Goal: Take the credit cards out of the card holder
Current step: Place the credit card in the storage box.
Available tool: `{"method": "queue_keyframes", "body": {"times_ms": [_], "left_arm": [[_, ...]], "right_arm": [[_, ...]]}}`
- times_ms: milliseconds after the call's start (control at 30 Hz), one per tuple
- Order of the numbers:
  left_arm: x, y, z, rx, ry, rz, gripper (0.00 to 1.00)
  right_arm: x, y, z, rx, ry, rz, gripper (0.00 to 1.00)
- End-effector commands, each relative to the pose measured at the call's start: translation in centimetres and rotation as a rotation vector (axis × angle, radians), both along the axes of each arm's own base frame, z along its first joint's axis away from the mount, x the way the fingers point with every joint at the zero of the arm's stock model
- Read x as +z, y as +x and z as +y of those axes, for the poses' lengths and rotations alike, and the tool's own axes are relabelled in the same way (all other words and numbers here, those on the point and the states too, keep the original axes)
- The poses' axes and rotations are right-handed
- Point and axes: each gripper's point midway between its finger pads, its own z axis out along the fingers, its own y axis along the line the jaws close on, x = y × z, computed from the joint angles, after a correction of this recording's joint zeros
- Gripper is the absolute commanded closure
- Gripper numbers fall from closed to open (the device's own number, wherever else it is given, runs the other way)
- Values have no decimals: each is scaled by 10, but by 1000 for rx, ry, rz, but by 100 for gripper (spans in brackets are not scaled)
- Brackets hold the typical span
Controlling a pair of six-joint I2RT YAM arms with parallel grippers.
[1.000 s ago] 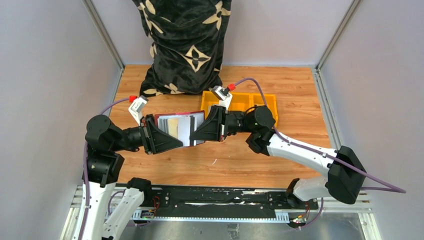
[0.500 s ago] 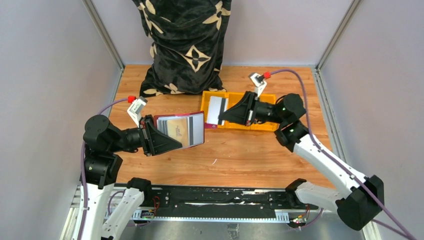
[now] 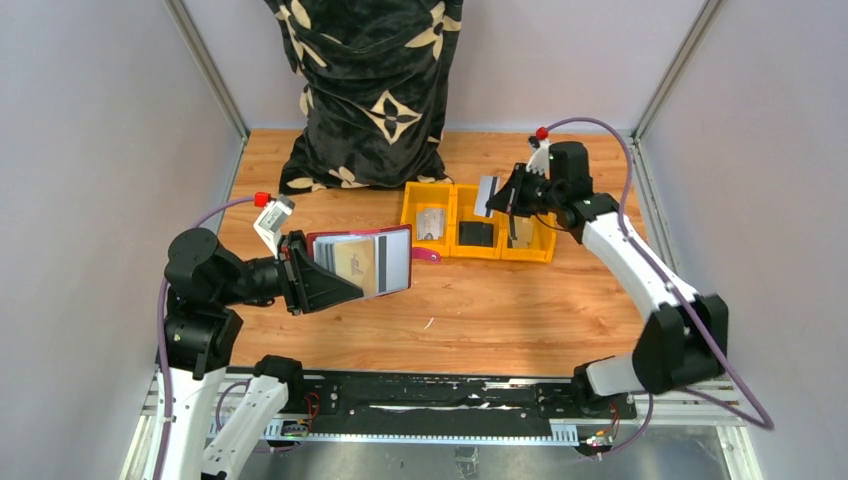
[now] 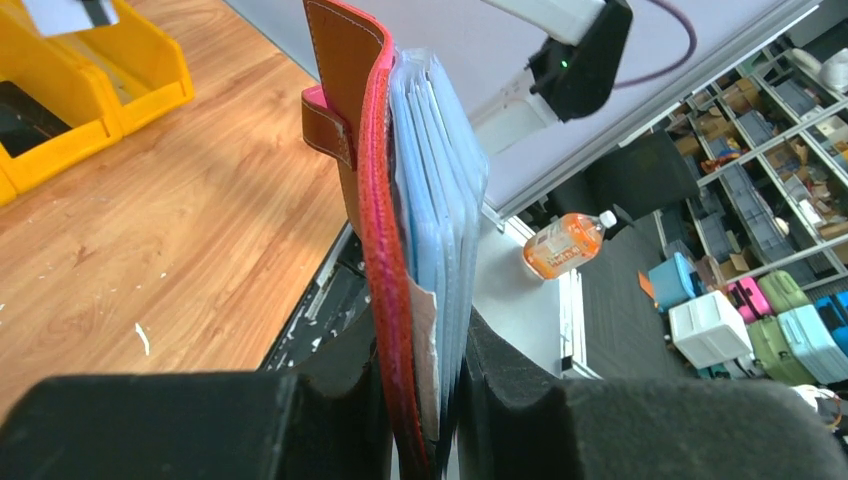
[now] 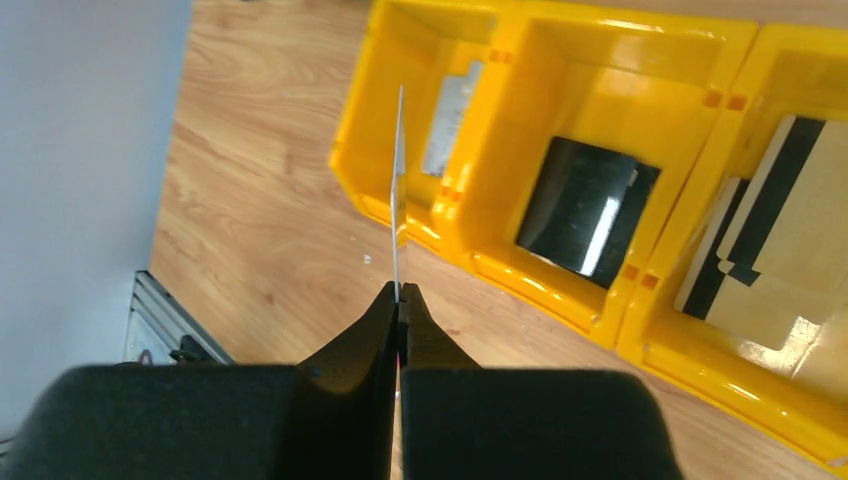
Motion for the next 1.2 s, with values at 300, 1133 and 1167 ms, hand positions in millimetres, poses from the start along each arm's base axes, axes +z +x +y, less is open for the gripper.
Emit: {"method": "queue_keyframes", "body": {"times_ms": [300, 1133, 1167], "left_arm": [[11, -9, 0, -41, 6, -82, 100], [21, -17, 1, -48, -3, -131, 100], [22, -17, 1, -50, -3, -130, 100]], "right_arm": [[-64, 34, 101, 193, -69, 178, 100], [-77, 58, 130, 65, -241, 199, 62], [-68, 56, 129, 63, -236, 182, 57]]}}
